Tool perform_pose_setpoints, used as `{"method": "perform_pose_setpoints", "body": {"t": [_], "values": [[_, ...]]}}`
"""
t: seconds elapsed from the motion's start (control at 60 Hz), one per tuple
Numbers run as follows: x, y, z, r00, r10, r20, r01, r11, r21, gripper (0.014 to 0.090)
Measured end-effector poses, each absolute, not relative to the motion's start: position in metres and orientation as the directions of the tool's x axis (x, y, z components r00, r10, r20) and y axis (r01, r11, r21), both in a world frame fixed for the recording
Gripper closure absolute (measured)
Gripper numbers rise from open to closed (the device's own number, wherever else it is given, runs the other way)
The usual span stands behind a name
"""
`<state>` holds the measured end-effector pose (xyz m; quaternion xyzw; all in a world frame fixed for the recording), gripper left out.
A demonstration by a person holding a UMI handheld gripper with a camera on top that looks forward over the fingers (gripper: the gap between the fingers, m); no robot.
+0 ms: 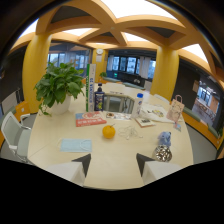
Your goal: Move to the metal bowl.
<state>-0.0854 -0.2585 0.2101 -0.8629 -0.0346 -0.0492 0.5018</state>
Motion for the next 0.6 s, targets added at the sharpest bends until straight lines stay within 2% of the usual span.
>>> {"method": "perform_pose_setpoints", "body": {"t": [0.25,0.6], "values": [[-0.050,-0.296,0.177,0.993,0.009,0.114,0.101,-0.538,-0.837,0.0185],[0.069,-0.311,0.128,0.990,-0.049,0.128,0.071,-0.615,-0.786,0.0184]]}}
